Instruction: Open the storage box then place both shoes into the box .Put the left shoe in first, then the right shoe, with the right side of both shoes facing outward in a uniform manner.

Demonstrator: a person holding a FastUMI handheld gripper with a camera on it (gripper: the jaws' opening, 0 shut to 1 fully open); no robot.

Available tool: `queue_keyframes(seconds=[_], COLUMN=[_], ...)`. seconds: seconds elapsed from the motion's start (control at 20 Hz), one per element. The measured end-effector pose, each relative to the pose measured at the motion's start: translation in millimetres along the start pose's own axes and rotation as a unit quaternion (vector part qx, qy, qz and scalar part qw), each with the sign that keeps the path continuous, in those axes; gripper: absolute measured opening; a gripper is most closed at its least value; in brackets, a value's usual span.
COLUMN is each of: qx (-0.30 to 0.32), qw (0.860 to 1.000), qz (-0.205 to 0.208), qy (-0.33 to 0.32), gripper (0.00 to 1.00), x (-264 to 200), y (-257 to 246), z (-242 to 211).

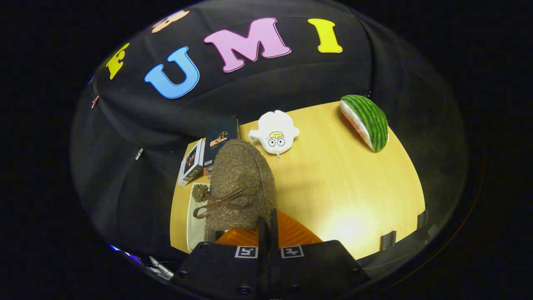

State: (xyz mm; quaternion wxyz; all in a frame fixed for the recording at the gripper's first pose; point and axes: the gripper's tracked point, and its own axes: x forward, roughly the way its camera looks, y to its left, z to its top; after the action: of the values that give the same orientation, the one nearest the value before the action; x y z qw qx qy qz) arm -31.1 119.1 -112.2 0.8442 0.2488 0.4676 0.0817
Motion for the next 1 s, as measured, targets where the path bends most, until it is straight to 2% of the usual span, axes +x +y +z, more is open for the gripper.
queue_keyframes(seconds=[0.15,0.4,0.65,0.85,1.0], qx=[-0.015,-0.014,-0.047,-0.059,-0.06], qw=[1.0,0.997,0.99,0.988,0.989], qz=[0.001,-0.041,-0.081,-0.098,-0.089], qy=[0.018,0.07,0.104,0.099,0.101], gripper=[0.05,0.05,0.05,0.06,0.14], x=[24,71,94,100,98], y=[38,61,49,42,47], z=[-12,-61,-96,-94,-95])
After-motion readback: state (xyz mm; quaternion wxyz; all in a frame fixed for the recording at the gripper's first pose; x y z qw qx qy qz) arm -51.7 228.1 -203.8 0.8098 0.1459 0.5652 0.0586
